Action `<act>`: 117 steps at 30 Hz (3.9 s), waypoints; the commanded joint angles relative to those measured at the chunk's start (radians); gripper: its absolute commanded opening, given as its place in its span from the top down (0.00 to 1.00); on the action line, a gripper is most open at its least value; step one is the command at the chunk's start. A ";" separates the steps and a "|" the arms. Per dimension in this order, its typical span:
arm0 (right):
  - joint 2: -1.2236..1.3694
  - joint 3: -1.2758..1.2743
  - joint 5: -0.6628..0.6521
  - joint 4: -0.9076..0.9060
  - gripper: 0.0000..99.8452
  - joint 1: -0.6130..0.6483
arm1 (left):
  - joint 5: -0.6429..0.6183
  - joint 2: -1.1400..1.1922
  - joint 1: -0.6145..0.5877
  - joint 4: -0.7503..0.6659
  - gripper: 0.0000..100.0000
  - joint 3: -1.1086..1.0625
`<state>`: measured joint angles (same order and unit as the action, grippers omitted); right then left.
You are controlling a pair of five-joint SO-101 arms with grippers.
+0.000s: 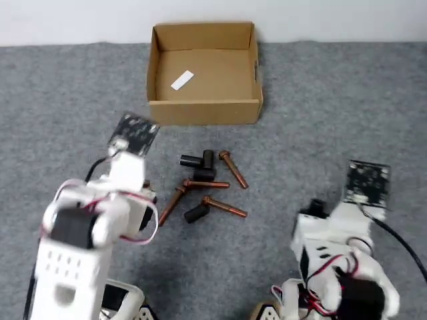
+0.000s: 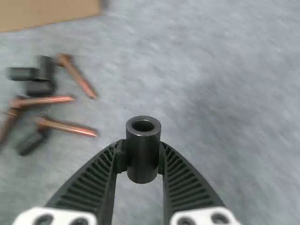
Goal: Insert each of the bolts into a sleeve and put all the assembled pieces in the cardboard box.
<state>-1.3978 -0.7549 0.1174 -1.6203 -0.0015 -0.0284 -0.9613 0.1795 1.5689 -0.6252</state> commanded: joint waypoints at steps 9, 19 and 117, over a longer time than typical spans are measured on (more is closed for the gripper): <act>-0.013 -0.028 0.198 0.154 0.99 0.358 | -0.164 -0.649 -0.003 -0.298 0.99 -0.306; -0.062 -0.089 0.186 0.260 0.99 0.460 | -0.209 -0.853 -0.011 -0.394 0.99 -0.426; -0.403 -0.468 -0.270 0.562 0.99 0.734 | -0.362 -0.847 0.368 -0.328 0.89 -0.392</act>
<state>-1.7921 -1.2474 -0.2125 -1.0833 0.7994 -0.3966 -1.8067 0.5600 1.2375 -1.0856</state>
